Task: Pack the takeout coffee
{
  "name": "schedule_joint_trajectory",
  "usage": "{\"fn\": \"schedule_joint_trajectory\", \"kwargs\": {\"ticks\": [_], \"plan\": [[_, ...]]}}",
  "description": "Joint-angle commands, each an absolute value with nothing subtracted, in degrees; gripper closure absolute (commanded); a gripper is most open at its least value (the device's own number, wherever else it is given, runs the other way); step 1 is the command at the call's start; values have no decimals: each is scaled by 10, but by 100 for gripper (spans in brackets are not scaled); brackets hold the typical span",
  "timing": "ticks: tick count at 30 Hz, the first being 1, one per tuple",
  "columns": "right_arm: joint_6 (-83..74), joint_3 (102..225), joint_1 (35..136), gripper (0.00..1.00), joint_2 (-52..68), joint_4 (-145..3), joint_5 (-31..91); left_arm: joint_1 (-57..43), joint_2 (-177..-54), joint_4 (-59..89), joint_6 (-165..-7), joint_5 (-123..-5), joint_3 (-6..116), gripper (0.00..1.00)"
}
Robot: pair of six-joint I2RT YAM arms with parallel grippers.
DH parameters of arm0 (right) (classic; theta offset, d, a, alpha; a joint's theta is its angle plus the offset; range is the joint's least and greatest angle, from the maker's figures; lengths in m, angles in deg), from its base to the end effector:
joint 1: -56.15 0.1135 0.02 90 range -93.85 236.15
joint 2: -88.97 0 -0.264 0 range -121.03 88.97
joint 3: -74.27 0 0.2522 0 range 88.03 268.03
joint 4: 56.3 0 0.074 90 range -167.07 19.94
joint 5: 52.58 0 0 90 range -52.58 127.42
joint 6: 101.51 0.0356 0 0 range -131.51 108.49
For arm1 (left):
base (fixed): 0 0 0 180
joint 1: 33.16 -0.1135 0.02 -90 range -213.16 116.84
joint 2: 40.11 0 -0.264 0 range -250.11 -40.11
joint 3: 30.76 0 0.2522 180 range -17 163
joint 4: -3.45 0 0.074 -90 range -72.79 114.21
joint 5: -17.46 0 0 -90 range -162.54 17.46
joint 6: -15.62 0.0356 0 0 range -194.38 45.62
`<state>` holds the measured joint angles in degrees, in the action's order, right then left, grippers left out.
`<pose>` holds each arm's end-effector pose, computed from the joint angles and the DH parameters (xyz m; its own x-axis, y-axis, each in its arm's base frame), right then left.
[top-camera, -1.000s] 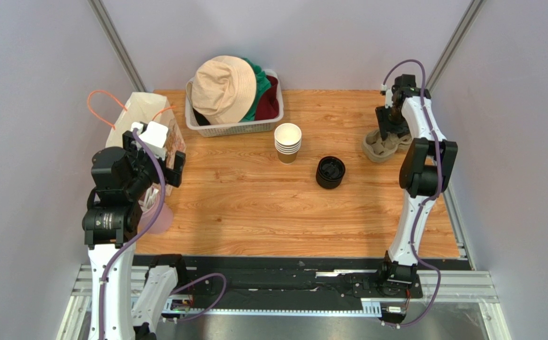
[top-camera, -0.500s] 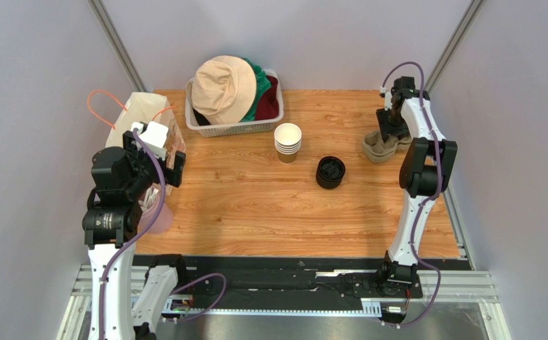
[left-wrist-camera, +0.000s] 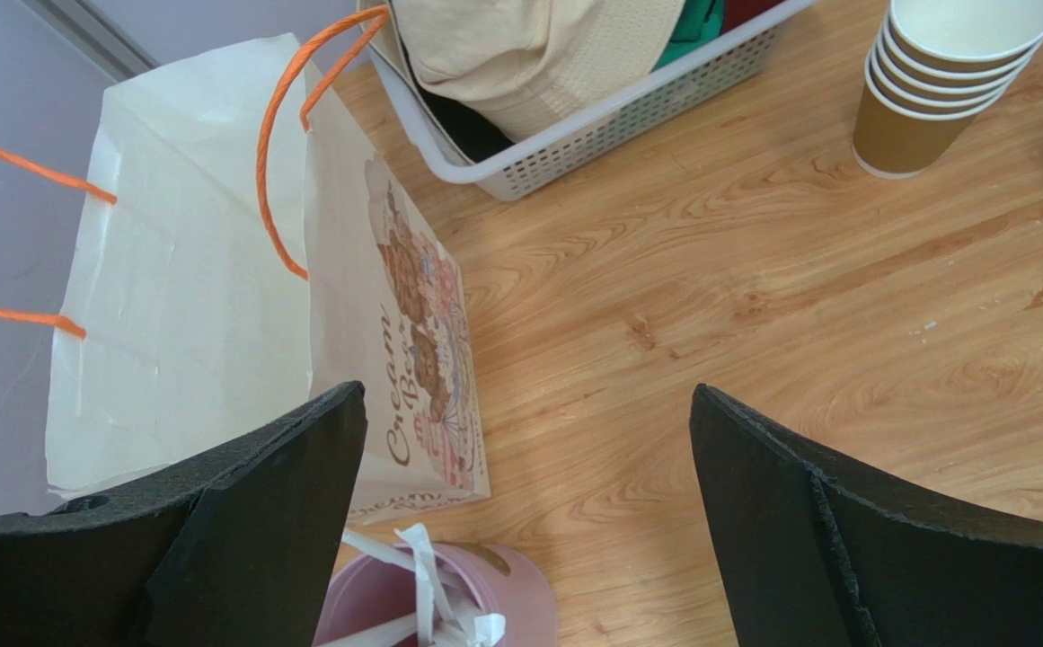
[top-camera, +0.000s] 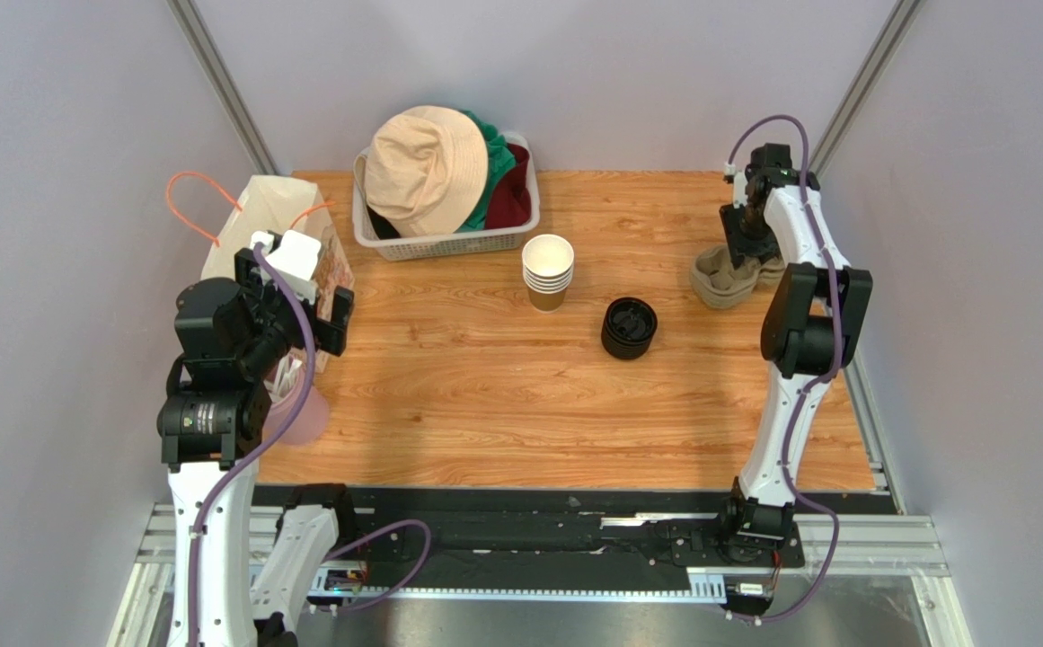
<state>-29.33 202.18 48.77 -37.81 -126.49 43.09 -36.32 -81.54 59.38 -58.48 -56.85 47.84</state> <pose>0.4650 -0.0638 0.2277 -0.9316 -0.1864 -0.3120 -0.1284 0.9719 -0.1972 0.1259 -0.0027 0.4057 -0.2533 0.2502 -0.9345 0.2828 0.9429 0.1758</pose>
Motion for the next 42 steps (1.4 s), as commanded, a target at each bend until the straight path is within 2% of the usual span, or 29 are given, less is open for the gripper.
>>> {"fn": "schedule_joint_trajectory", "kwargs": {"ticks": [1, 4, 9, 19, 36, 42], "plan": [[-301, 2023, 487, 57, -320, -1239, 444, -367, -816, 579, -592, -560, 477, 1], [-302, 2021, 487, 54, -314, -1238, 444, -366, -815, 578, -591, -560, 475, 1], [-304, 2018, 487, 54, -313, -1239, 444, -366, -813, 578, -590, -560, 474, 1], [-307, 2017, 487, 45, -329, -1246, 437, -366, -812, 576, -589, -561, 472, 1], [-320, 2005, 487, 44, -344, -1251, 420, -367, -811, 576, -587, -561, 468, 2], [-322, 2006, 488, 49, -350, -1253, 422, -366, -812, 576, -587, -559, 468, 1]]}}
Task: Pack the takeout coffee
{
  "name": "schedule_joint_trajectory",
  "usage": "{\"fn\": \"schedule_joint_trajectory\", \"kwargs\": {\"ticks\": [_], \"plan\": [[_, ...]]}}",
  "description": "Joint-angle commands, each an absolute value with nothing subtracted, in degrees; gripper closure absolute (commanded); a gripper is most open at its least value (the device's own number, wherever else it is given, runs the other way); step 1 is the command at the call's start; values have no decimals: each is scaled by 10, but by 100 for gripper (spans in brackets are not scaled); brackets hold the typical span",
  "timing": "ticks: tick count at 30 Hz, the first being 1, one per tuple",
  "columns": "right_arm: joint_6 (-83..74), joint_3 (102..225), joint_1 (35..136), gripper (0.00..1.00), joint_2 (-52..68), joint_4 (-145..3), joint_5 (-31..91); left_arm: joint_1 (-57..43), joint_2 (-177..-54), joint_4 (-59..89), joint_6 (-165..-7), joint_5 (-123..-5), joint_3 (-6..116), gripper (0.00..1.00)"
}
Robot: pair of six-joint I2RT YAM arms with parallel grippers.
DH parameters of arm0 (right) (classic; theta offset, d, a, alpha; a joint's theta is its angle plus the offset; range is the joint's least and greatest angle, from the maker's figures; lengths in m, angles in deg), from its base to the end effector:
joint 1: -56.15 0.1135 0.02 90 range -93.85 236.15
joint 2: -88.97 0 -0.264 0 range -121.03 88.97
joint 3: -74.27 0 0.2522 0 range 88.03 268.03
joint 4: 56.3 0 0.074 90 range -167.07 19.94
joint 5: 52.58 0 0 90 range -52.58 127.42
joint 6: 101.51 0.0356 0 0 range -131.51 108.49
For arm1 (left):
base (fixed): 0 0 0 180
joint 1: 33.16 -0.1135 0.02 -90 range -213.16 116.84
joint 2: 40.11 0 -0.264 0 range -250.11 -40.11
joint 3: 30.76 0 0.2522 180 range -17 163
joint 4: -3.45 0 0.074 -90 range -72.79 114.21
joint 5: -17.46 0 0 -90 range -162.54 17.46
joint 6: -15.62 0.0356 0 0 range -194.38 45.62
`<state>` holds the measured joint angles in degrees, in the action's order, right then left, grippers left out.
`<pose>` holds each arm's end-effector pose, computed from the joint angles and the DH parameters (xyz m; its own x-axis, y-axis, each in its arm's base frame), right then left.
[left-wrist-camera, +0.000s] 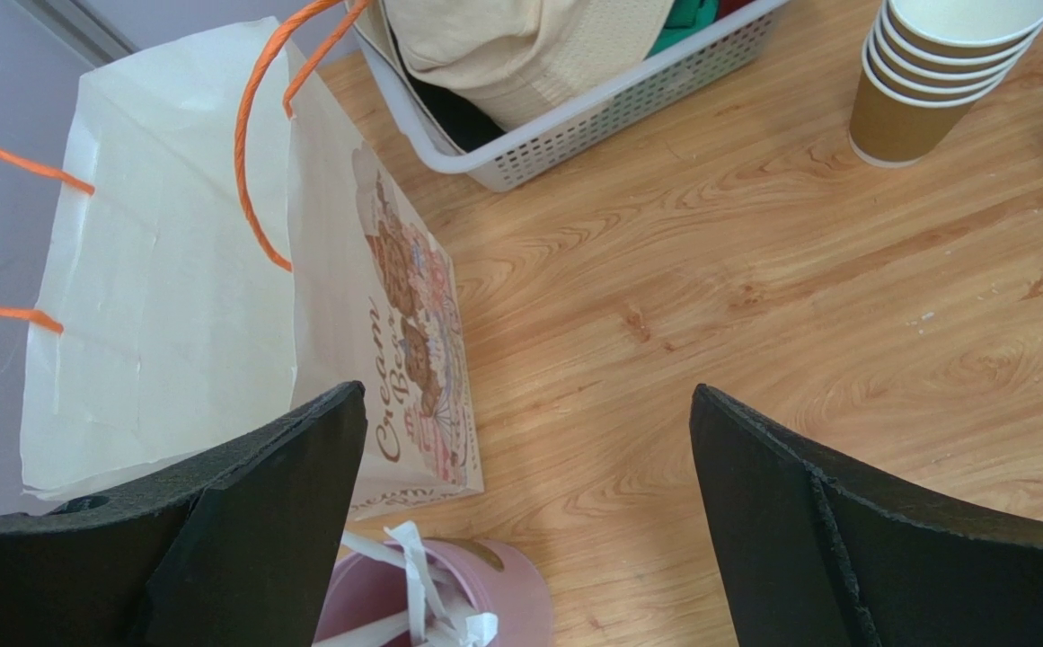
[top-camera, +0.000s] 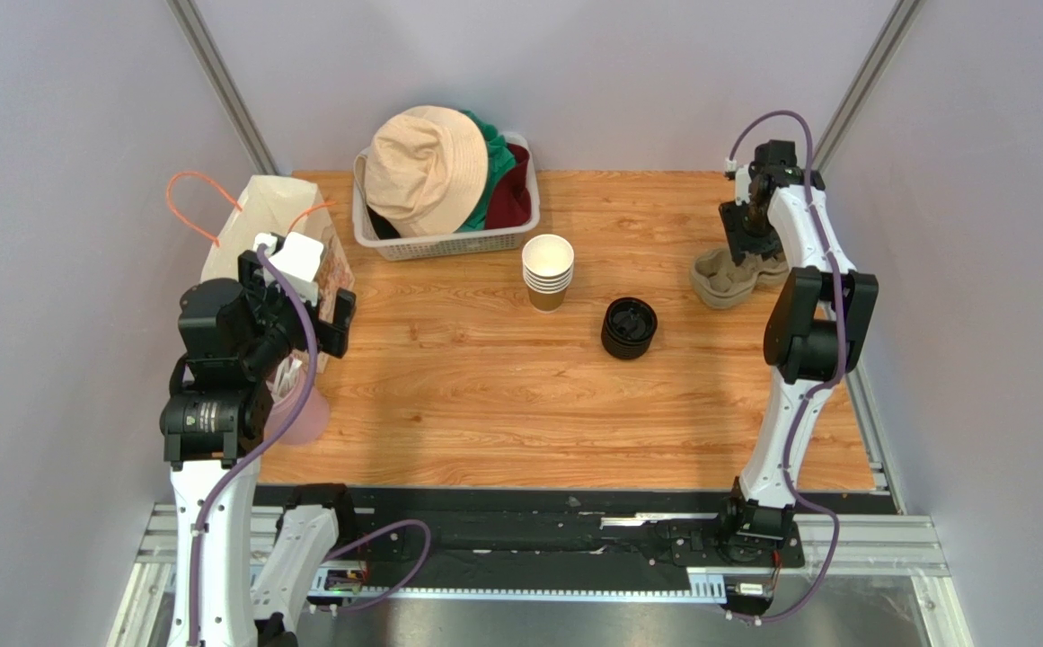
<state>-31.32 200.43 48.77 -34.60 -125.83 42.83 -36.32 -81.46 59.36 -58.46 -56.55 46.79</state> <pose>0.4565 -0.0625 0.2442 -0.9142 -0.2218 -0.3391 -0.1545 0.9645 -0.2144 0.1276 -0.0028 0.4004 -0.2673 0.2493 -0.9308 0.2904 0.9419 0.1689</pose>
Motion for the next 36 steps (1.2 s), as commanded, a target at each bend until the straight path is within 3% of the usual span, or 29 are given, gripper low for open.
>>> {"fn": "schedule_joint_trajectory", "kwargs": {"ticks": [1, 9, 15, 17, 18, 21, 28, 36], "plan": [[-322, 2006, 487, 50, -350, -1253, 422, -367, -812, 576, -587, -559, 468, 1], [-322, 2004, 487, 64, -345, -1248, 420, -367, -812, 575, -587, -558, 466, 1], [-325, 2002, 487, 62, -349, -1249, 419, -367, -812, 576, -587, -559, 466, 1], [-325, 2002, 488, 59, -349, -1248, 418, -367, -813, 575, -587, -559, 465, 1], [-325, 2002, 487, 53, -350, -1247, 417, -367, -812, 576, -587, -560, 466, 1], [-325, 2003, 487, 50, -350, -1249, 415, -366, -814, 575, -587, -559, 466, 1], [-326, 2001, 487, 51, -353, -1248, 414, -366, -815, 575, -587, -559, 466, 1], [-327, 2000, 488, 66, -353, -1249, 411, -367, -816, 575, -587, -560, 466, 1]]}}
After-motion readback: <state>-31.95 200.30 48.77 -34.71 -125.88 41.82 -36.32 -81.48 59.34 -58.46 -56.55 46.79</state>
